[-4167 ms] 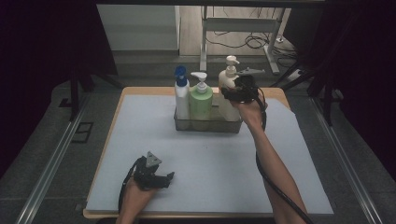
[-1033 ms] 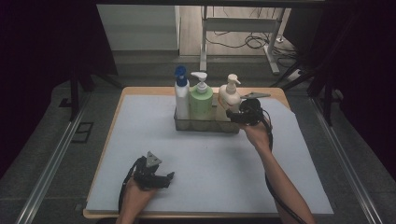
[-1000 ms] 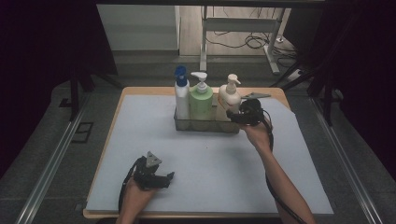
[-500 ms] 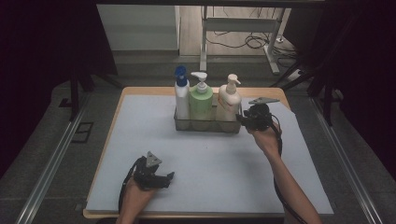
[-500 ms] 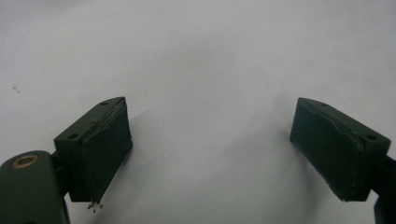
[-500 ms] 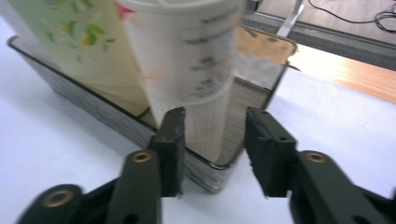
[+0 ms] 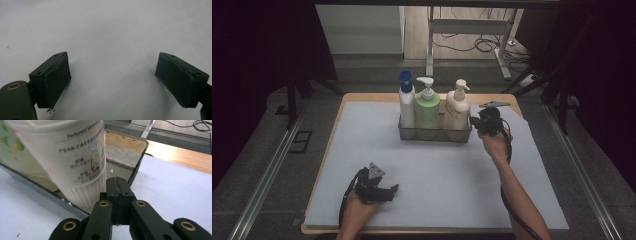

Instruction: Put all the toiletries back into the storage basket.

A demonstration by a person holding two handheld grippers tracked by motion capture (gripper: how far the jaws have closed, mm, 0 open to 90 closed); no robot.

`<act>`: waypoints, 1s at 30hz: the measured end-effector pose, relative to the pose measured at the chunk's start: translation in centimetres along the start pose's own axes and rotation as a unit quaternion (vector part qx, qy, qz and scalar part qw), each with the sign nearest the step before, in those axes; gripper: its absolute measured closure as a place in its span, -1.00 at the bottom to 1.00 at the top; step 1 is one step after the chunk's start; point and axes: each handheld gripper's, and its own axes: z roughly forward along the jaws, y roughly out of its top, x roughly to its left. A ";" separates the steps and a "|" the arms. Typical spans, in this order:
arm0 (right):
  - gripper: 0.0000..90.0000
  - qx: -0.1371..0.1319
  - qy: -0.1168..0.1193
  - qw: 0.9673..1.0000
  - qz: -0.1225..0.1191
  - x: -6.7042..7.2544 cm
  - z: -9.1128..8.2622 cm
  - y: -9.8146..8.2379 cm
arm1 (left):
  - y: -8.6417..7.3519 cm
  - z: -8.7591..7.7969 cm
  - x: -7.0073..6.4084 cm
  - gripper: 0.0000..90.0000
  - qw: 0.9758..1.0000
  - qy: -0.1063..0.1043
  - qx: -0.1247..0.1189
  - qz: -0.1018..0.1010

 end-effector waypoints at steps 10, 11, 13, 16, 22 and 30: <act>1.00 0.016 -0.008 1.000 0.008 -0.1 2.3 0.4 | 0.0 0.0 0.0 -0.73 1.000 0.000 0.000 0.000; 1.00 0.016 -0.003 1.000 0.012 -0.2 2.4 0.4 | 0.0 0.0 0.0 -0.73 1.000 0.000 0.000 0.000; 0.99 0.018 -0.004 1.000 0.011 -0.3 2.7 0.5 | 0.0 0.0 0.0 -0.73 1.000 0.000 0.000 0.000; 0.99 0.021 -0.003 1.000 0.011 -0.3 3.0 0.5 | 0.0 0.0 0.0 -0.73 1.000 0.000 0.000 0.000; 0.99 0.027 0.000 1.000 0.011 -0.2 3.1 0.3 | 0.0 0.0 0.0 -0.73 1.000 0.000 0.000 0.000; 0.99 0.033 0.006 0.999 0.008 0.3 3.4 -0.1 | 0.0 0.0 0.0 -0.73 1.000 0.000 0.000 0.000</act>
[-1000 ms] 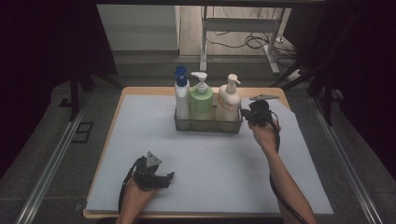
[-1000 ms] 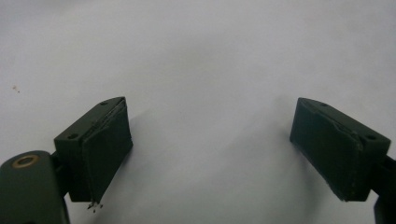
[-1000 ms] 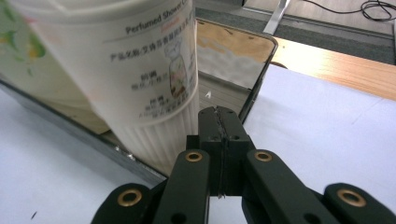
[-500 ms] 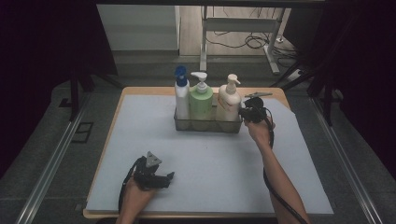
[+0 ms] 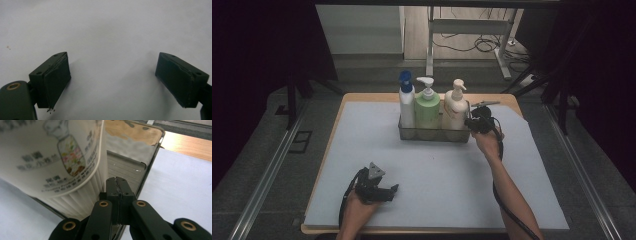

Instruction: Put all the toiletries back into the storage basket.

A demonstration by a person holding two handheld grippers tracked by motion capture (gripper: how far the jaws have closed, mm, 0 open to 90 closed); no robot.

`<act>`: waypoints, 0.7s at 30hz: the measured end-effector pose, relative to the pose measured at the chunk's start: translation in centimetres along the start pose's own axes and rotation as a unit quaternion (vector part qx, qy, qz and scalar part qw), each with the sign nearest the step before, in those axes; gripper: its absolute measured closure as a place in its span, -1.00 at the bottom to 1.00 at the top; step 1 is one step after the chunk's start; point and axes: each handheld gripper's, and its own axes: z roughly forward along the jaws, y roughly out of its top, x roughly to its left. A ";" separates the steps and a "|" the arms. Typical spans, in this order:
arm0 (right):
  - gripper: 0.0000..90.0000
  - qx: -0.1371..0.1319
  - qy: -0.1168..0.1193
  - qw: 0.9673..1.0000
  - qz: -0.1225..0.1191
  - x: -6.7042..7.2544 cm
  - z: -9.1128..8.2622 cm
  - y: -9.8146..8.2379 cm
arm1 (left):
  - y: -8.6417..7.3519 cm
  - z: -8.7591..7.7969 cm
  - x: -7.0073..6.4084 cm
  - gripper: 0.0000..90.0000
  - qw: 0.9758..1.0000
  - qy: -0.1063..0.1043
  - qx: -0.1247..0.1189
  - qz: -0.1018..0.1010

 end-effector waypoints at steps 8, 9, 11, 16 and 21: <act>0.98 0.003 0.013 1.000 -0.004 0.6 0.3 -0.1 | 0.0 0.0 0.0 -0.73 1.000 0.000 0.000 0.000; 0.98 0.003 0.015 1.000 -0.007 0.7 0.3 -0.1 | 0.0 0.0 0.0 -0.73 1.000 0.000 0.000 0.000; 0.97 0.004 0.017 1.000 -0.012 0.9 0.4 -0.1 | 0.0 0.0 0.0 -0.73 1.000 0.000 0.000 0.000; 0.98 0.003 0.026 1.000 -0.012 1.3 0.4 -0.1 | 0.0 0.0 0.0 -0.73 1.000 0.000 0.000 0.000; 0.97 0.004 0.032 0.999 -0.015 1.7 0.5 -0.1 | 0.0 0.0 0.0 -0.73 1.000 0.000 0.000 0.000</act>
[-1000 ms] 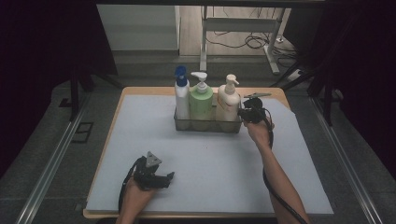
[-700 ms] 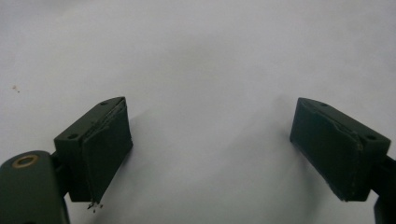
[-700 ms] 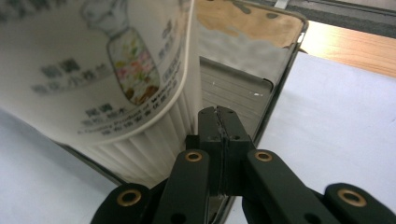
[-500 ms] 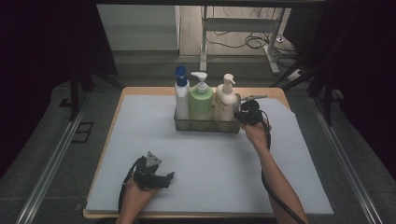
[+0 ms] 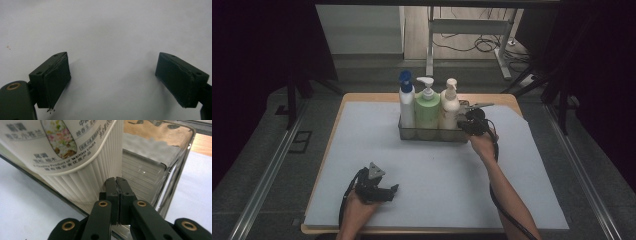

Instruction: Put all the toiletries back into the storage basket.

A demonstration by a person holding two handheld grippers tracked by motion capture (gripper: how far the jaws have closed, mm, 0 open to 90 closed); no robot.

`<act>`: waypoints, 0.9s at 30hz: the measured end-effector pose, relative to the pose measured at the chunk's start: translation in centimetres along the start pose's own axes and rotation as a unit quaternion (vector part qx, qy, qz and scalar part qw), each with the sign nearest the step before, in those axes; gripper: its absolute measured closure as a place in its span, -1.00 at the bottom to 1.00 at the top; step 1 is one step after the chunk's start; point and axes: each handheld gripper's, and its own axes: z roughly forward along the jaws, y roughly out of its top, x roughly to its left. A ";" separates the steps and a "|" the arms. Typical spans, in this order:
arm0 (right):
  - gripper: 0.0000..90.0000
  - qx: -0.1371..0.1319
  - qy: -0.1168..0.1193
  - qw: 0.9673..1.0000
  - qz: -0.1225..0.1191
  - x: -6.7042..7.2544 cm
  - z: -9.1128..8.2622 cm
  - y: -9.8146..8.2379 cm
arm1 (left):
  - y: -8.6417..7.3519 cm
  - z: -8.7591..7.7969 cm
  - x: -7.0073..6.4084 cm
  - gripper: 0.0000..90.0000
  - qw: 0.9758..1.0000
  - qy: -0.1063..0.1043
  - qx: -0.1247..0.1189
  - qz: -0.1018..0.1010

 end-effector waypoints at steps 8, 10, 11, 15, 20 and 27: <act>0.98 0.003 0.007 1.000 -0.010 0.8 0.3 0.1 | 0.0 0.0 0.0 -0.73 1.000 0.000 0.000 0.000; 0.99 0.005 0.006 1.000 -0.011 0.9 0.3 0.1 | 0.0 0.0 0.0 -0.73 1.000 0.000 0.000 0.000; 0.99 0.005 0.007 1.000 -0.010 0.9 0.3 0.1 | 0.0 0.0 0.0 -0.73 1.000 0.000 0.000 0.000; 1.00 0.005 0.007 1.000 -0.009 1.0 0.2 0.1 | 0.0 0.0 0.0 -0.73 1.000 0.000 0.000 0.000; 1.00 0.004 0.008 1.000 -0.005 1.0 0.2 0.1 | 0.0 0.0 0.0 -0.73 1.000 0.000 0.000 0.000; 1.00 0.007 0.011 1.000 -0.005 1.3 0.1 0.1 | 0.0 0.0 0.0 -0.73 1.000 0.000 0.000 0.000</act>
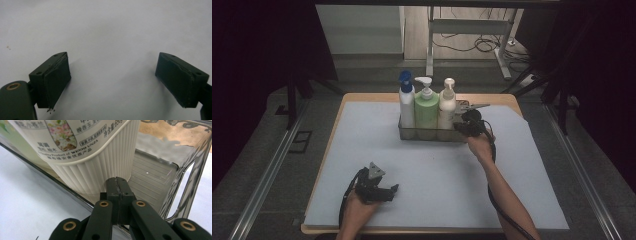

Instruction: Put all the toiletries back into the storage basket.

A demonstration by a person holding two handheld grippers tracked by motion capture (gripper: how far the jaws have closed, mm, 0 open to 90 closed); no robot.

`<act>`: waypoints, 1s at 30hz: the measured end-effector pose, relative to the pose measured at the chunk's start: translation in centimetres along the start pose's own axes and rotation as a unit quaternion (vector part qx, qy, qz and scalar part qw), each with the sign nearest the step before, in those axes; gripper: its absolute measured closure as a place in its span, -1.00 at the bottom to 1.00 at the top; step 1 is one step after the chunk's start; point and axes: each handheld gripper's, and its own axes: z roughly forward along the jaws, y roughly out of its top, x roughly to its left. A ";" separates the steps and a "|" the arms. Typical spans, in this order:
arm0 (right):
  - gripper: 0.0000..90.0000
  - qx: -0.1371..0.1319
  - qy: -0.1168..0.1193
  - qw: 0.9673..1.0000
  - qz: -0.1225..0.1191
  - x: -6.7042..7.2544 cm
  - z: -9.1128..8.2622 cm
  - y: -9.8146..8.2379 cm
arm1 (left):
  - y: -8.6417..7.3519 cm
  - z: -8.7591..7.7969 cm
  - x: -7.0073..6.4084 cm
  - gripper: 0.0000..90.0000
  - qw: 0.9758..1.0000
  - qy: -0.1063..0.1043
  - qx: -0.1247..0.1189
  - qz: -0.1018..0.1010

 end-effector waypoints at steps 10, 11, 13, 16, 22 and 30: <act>0.87 0.001 -0.003 1.000 -0.005 -0.1 -0.2 0.0 | 0.0 0.0 0.0 -0.73 1.000 0.000 0.000 0.000; 0.83 0.001 -0.005 1.000 -0.005 -0.2 -0.2 0.0 | 0.0 0.0 0.0 -0.73 1.000 0.000 0.000 0.000; 0.77 0.000 -0.004 1.000 -0.003 -0.4 -0.4 0.0 | 0.0 0.0 0.0 -0.73 1.000 0.000 0.000 0.000; 0.68 -0.004 -0.004 1.000 -0.004 -0.5 -0.7 0.0 | 0.0 0.0 0.0 -0.73 1.000 0.000 0.000 0.000; 0.41 -0.007 -0.014 1.000 -0.010 -0.5 -1.2 0.0 | 0.0 0.0 0.0 -0.73 1.000 0.000 0.000 0.001; -0.02 -0.008 -0.015 1.000 -0.012 -0.9 -2.1 0.0 | 0.0 0.0 0.0 -0.73 1.000 0.000 0.000 0.000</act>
